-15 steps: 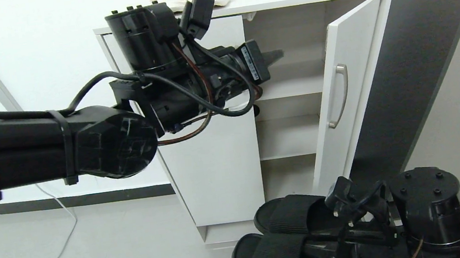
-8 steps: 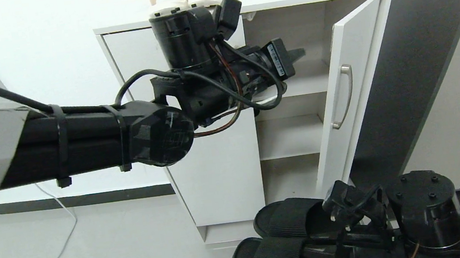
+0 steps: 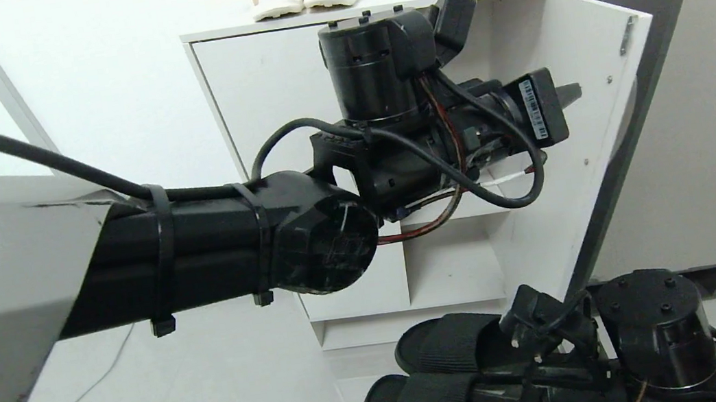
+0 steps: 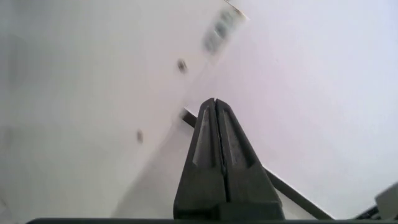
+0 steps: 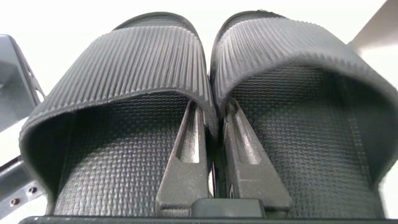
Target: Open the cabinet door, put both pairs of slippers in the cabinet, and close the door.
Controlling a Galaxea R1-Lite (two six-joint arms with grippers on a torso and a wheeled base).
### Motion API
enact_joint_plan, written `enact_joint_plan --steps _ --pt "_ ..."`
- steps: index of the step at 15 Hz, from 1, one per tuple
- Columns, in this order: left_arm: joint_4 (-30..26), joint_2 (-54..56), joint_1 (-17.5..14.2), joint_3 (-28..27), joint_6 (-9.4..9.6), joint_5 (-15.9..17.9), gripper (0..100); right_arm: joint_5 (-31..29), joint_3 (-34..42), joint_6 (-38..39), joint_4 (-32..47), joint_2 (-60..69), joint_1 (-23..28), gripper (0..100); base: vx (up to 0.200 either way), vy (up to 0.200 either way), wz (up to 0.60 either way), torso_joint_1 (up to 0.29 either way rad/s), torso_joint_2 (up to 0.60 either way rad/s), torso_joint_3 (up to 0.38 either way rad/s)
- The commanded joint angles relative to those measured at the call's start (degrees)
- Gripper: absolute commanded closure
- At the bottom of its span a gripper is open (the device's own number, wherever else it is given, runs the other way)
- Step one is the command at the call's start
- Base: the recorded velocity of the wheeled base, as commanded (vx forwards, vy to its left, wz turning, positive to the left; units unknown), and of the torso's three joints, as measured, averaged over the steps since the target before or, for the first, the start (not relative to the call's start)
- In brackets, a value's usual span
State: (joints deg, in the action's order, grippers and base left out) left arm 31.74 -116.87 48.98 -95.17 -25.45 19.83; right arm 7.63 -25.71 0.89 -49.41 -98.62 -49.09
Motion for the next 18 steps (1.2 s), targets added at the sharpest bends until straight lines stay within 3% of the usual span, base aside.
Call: enact_joint_plan --steps 1,3,5,6,7,8,9,10,11,13,14,15,16,18 --pt "0.16 0.42 -3.37 0.43 0.23 -1.11 100 0.02 -0.31 0.08 -0.07 -0.26 0.22 100 0.000 0.000 0.00 0.000 0.00 0.000" --pt "-0.19 3.84 -7.76 2.80 1.55 -4.19 100 -0.86 -1.89 0.60 -0.25 -0.52 1.89 100 0.000 0.000 0.00 0.000 0.00 0.000" --pt "-2.92 15.36 -16.02 14.31 14.38 -11.48 100 -9.04 -7.51 3.33 -0.07 -2.98 5.50 100 0.000 0.000 0.00 0.000 0.00 0.000" --pt "-5.20 22.04 -19.01 20.99 19.83 -18.16 100 -13.61 -10.59 5.44 0.19 -4.83 6.55 100 0.000 0.000 0.00 0.000 0.00 0.000" --pt "-5.55 24.50 -19.63 23.45 20.71 -20.54 100 -14.75 -11.56 6.14 0.19 -5.44 6.82 100 0.000 0.000 0.00 0.000 0.00 0.000" --pt "-6.43 36.80 -21.82 34.62 21.06 -28.36 100 -18.44 -14.28 6.84 0.37 -8.08 8.40 100 0.000 0.000 0.00 0.000 0.00 0.000" --pt "-8.19 45.68 -23.93 40.77 21.15 -33.55 100 -19.85 -15.51 6.84 0.37 -9.13 9.01 100 0.000 0.000 0.00 0.000 0.00 0.000" --pt "-11.09 52.01 -25.25 44.81 21.15 -37.15 100 -20.81 -15.95 6.93 0.37 -9.48 9.10 100 0.000 0.000 0.00 0.000 0.00 0.000" --pt "-16.72 61.06 -29.38 49.73 21.06 -39.17 100 -21.43 -15.95 6.93 0.37 -9.57 9.19 100 0.000 0.000 0.00 0.000 0.00 0.000" --pt "-27.09 77.06 -38.17 57.91 21.06 -39.70 100 -21.52 -15.60 6.93 0.28 -8.96 9.19 100 0.000 0.000 0.00 0.000 0.00 0.000" --pt "-29.81 81.63 -41.07 60.28 21.06 -39.70 100 -21.61 -15.51 6.93 0.28 -8.96 9.19 100 0.000 0.000 0.00 0.000 0.00 0.000" --pt "-35.52 91.82 -48.19 65.29 21.15 -39.35 100 -21.61 -15.42 6.93 0.28 -8.96 9.10 100 0.000 0.000 0.00 0.000 0.00 0.000" --pt "-38.86 99.29 -51.44 69.51 21.50 -38.91 100 -21.61 -14.98 6.84 0.19 -8.96 8.93 100 0.000 0.000 0.00 0.000 0.00 0.000" --pt "-41.15 108.08 -51.79 75.48 23.17 -36.09 100 -21.61 -14.54 6.84 0.01 -8.96 8.75 100 0.000 0.000 0.00 0.000 0.00 0.000"
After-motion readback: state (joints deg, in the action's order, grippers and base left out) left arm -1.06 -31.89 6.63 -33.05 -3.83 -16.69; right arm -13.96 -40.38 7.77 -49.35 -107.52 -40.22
